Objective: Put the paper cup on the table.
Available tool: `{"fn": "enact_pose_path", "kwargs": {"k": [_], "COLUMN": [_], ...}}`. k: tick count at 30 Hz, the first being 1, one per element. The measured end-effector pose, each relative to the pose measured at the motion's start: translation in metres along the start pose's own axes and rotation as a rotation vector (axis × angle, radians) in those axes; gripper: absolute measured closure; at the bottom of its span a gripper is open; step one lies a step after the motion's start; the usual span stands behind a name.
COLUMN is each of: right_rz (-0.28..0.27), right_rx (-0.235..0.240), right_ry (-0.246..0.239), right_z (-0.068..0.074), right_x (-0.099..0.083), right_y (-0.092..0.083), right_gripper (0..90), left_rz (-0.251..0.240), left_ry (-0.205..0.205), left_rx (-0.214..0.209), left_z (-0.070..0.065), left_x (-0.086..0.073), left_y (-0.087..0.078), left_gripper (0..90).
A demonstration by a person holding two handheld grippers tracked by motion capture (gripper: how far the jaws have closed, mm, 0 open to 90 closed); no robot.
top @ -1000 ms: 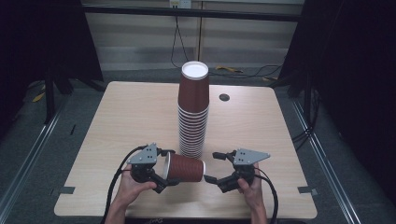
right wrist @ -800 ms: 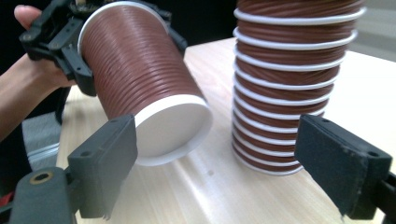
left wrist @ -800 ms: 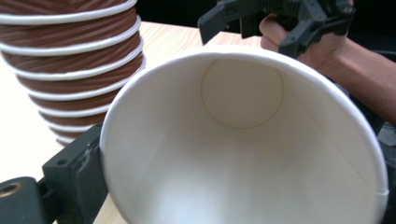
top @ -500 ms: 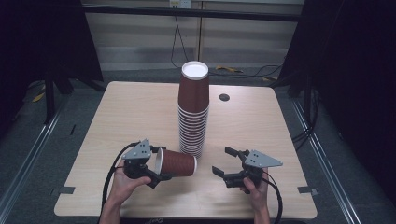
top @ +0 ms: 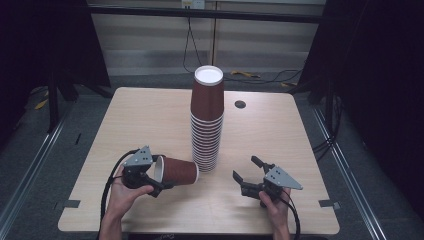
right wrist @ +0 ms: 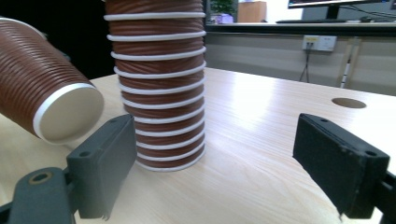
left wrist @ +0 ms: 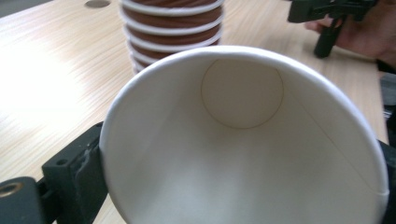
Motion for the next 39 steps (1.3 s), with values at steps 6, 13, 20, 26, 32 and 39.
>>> {"fn": "enact_pose_path", "kwargs": {"k": [6,13,20,26,32,39], "right_rz": [-0.043,-0.11,-0.11,-0.11,-0.112,-0.111], "right_rx": [-0.033,-0.058,-0.046,-0.046,-0.045,-0.045], "right_ry": [-0.026,-0.033,-0.04,-0.037,-0.038,-0.037], "right_z": [0.0,0.001,0.004,0.003,0.003,0.003], "right_x": [-0.001,0.001,0.001,0.001,0.001,0.001], "right_y": [-0.003,-0.009,-0.01,-0.01,-0.01,-0.01], "right_gripper": [13.6,13.1,13.1,13.1,13.2,13.1], "left_rz": [0.036,0.041,0.096,0.169,0.251,0.307], "left_ry": [-0.016,-0.033,-0.04,-0.035,-0.02,-0.012], "left_rx": [0.04,0.047,0.078,0.107,0.132,0.136], "left_z": [0.008,0.018,0.04,0.057,0.072,0.086], "left_x": [-0.004,0.005,0.017,0.023,0.025,0.032], "left_y": [-0.001,-0.008,-0.011,-0.007,-0.006,-0.003], "left_gripper": [4.6,4.6,4.6,4.4,4.3,4.2]}}
Point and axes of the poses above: each handheld gripper's, and its own axes: y roughly forward along the jaws, x roughly out of its top, z roughly to its left, the point moved 8 cm from there along y, roughly forward along the jaws, and after that the axes turned 8 degrees about x, right-handed, at the moved point
